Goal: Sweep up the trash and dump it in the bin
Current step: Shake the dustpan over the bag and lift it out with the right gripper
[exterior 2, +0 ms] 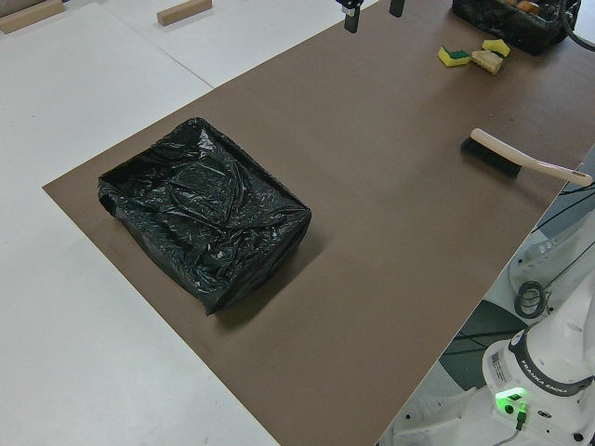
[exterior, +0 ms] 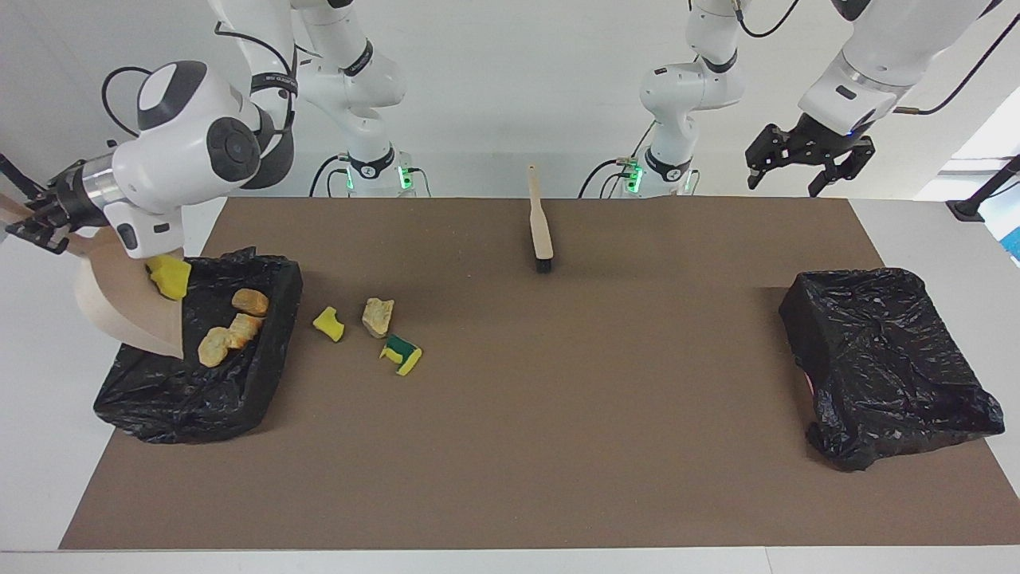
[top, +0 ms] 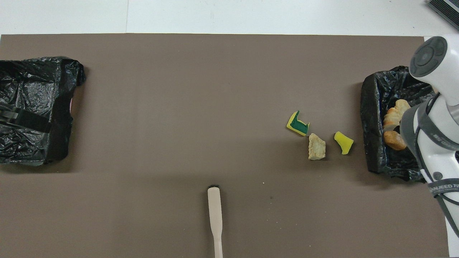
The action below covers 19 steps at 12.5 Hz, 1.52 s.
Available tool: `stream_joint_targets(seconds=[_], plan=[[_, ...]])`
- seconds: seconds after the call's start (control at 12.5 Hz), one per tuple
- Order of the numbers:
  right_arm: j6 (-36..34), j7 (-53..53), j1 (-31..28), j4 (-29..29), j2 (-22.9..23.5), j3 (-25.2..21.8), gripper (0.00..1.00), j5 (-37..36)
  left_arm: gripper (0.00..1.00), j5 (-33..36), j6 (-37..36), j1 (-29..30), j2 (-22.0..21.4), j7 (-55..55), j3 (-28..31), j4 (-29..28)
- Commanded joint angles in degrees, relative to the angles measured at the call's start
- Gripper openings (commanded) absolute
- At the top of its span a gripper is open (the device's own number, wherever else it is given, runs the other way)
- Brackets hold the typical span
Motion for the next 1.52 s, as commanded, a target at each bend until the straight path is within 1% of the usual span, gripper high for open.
stream_joint_targets(seconds=[0.0,0.08,0.32,0.4,0.48,0.56,0.64,0.72,0.88,0.96,1.12,1.28,1.44], plan=[[-0.03,0.95,-1.28,1.60,-1.67,-0.65,0.00,11.37,1.00,0.83,0.92,0.54,-1.72,1.29,-0.74,-1.74],[-0.11,0.86,-1.46,3.01,-1.84,-0.66,0.00,16.93,1.00,0.65,2.49,0.45,-1.99,1.20,-0.74,-2.36],[-0.03,-0.80,-1.55,3.20,-3.77,-0.39,0.00,25.74,1.00,0.57,1.55,-0.07,-2.52,0.41,-0.56,-3.07],[0.06,-1.77,-1.90,3.20,-4.73,-0.92,0.00,31.51,1.00,0.57,1.37,-1.82,-2.52,0.41,1.61,-2.98],[0.06,-3.00,-3.03,3.47,-5.00,-1.10,0.00,36.53,1.00,0.57,0.93,-6.01,-2.52,0.41,5.72,-2.89],[0.06,-4.05,-4.78,3.73,-5.62,-1.01,0.00,41.54,1.00,0.39,0.40,-8.75,-2.61,0.50,9.07,-2.72],[0.06,-4.32,-5.93,3.82,-5.80,-1.10,0.00,47.16,1.00,0.22,0.40,-9.12,-2.52,0.50,9.80,-2.71],[0.41,-4.59,-7.16,3.38,-6.49,-1.10,0.00,51.22,1.00,0.21,0.40,-9.48,-2.61,0.50,10.16,-2.71],[0.68,-3.11,-7.44,1.72,-7.64,-0.92,0.00,57.82,1.00,0.21,0.31,-11.41,-2.70,-0.46,11.73,-2.98],[0.59,1.17,-6.74,0.58,-8.25,-0.66,0.00,59.42,1.00,0.21,0.57,-11.50,-2.96,-1.86,11.83,-3.15],[0.50,12.75,-5.08,-1.62,-8.26,-0.22,0.00,60.40,1.00,0.21,0.92,-10.45,-2.88,-2.14,11.57,-3.07],[0.24,24.09,-3.58,-2.77,-8.17,-0.22,0.00,65.04,1.00,0.21,0.67,-10.45,-2.88,-2.05,11.57,-3.07],[-0.02,37.62,-1.30,-3.47,-7.91,-0.22,0.00,67.77,1.00,0.21,0.92,-10.80,-2.96,-2.05,11.65,-3.15]])
